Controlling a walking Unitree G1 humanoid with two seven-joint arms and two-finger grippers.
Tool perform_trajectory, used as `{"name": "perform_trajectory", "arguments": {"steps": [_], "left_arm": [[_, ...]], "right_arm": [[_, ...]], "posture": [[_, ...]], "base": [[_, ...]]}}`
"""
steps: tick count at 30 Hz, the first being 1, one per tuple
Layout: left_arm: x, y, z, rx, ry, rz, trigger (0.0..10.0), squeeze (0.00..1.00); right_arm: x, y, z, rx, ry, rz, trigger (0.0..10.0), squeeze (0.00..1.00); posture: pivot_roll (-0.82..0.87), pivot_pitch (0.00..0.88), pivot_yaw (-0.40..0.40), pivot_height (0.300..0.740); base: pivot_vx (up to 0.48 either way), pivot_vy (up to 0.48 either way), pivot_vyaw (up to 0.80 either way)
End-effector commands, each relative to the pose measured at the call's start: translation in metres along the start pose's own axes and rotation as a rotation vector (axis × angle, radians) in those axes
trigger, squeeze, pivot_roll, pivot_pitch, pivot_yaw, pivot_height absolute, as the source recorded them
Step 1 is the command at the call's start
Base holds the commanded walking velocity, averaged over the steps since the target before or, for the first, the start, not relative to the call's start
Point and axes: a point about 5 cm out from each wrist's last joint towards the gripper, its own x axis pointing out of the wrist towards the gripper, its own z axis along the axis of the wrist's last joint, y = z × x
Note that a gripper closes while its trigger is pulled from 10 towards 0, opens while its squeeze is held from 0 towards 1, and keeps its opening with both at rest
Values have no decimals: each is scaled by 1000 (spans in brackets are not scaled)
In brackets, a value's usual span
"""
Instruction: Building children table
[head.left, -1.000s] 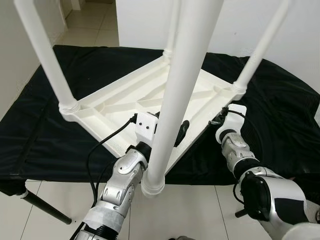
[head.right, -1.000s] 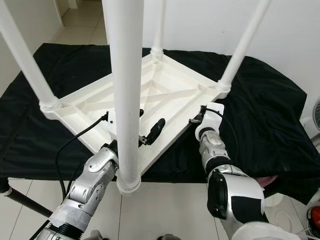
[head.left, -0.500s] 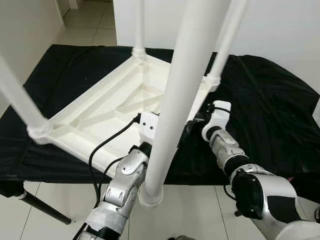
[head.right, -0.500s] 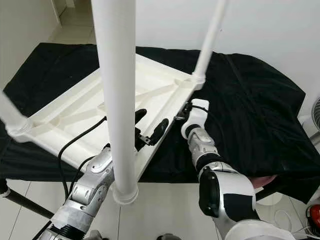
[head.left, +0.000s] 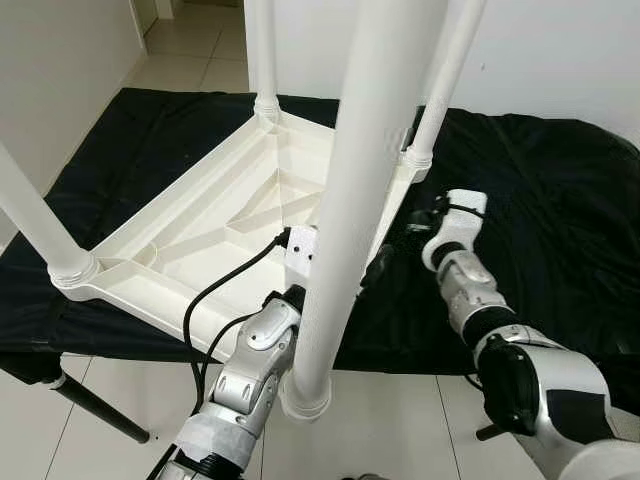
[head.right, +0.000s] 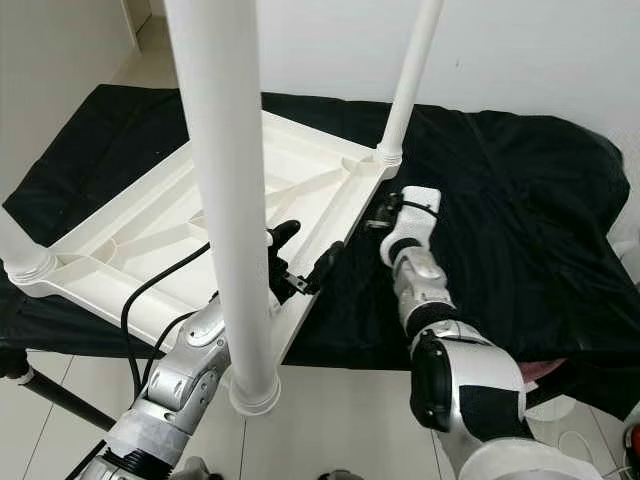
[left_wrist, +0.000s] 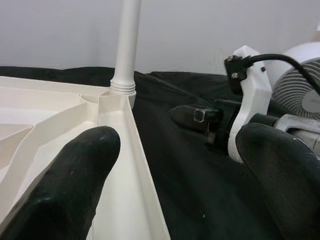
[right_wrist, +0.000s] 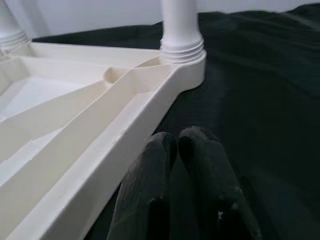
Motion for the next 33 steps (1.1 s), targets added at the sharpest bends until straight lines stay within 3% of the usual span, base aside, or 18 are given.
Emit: {"name": "perform_trajectory", "arguments": {"steps": [1, 8, 18, 21, 27, 29, 31, 33], "left_arm": [[-3, 2, -2, 12, 27, -33, 10000, 0], [-17, 16, 5, 58, 46, -106, 10000, 0], [-32, 33, 19, 131, 52, -137, 10000, 0], [-46, 48, 22, 195, 84, -116, 10000, 0], [-55, 53, 24, 217, 107, -119, 10000, 0], [-61, 54, 25, 234, 125, -132, 10000, 0], [-78, 56, 26, 269, 186, -176, 10000, 0], [-78, 56, 26, 269, 186, -176, 10000, 0]], "right_arm": [[-4, -11, 0, 2, -33, -40, 10000, 0], [-15, -18, 0, -9, -135, -46, 10000, 0], [-34, -2, -9, -42, -218, 17, 10000, 0], [-47, 7, -11, -63, -248, 78, 10000, 0], [-55, 7, -10, -76, -259, 105, 10000, 0], [-59, 4, -9, -82, -263, 113, 10000, 0], [-68, -2, -8, -103, -261, 135, 10000, 0], [-68, -2, -8, -103, -261, 135, 10000, 0]], "posture": [[29, 24, -30, 740], [17, 3, -36, 740], [6, 0, -44, 740], [-3, 0, -52, 740], [-3, 0, -54, 740], [-6, 0, -54, 740], [-6, 0, -53, 740], [-6, 0, -53, 740]], "base": [[0, 0, 0], [0, 0, 0], [0, 0, 0], [0, 0, 0], [0, 0, 0], [0, 0, 0], [0, 0, 0], [0, 0, 0]]}}
